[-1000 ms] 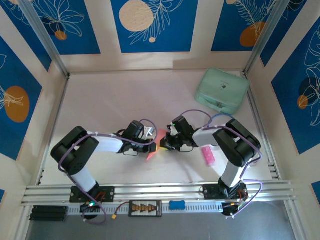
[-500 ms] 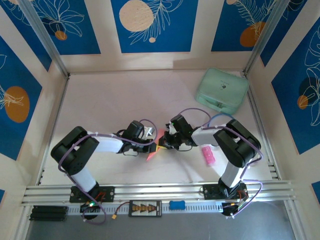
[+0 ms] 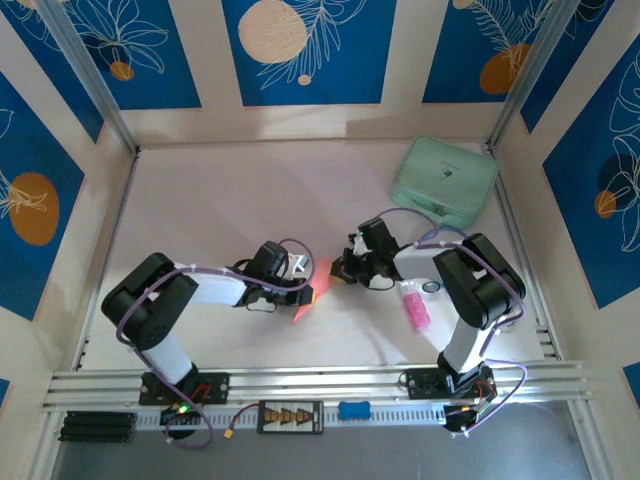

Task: Fold a paper plane with a square sheet of paper (pick it up from the middle)
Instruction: Fold the wing for the fifth time at the center of the table.

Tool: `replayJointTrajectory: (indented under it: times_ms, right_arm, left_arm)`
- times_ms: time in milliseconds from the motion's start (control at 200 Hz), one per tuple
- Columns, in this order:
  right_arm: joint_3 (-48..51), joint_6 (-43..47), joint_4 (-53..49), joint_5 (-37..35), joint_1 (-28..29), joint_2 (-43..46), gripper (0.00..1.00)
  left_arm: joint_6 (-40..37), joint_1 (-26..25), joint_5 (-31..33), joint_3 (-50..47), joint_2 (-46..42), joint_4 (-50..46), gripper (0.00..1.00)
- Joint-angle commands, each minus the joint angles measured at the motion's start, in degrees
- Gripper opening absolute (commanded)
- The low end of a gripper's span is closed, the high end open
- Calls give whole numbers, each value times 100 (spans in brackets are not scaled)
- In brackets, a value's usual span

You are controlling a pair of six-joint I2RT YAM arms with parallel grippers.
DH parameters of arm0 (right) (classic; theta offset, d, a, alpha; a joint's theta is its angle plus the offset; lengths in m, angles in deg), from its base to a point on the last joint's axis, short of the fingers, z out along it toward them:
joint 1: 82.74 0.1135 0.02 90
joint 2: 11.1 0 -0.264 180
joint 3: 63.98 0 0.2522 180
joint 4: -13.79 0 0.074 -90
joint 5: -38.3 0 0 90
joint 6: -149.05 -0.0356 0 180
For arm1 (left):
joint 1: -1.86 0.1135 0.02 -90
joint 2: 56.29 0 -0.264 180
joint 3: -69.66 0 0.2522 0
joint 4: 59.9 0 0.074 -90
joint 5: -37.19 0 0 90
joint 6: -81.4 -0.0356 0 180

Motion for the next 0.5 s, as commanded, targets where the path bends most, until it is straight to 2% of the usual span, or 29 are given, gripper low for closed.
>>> replayJointTrajectory:
  times_ms: [0, 235, 340, 495]
  right_arm:
    - [-119, 232, -120, 170, -168, 191, 5]
    - [-112, 214, -58, 276, 103, 480, 5]
    - [-122, 180, -37, 180, 291, 301, 5]
    - [115, 37, 158, -35, 162, -28, 5]
  left_arm:
    - [9, -22, 105, -239, 107, -801, 0]
    - [24, -28, 105, -222, 122, -796, 0]
    - [28, -22, 99, -204, 121, -814, 0]
    - [19, -27, 73, -194, 105, -822, 0]
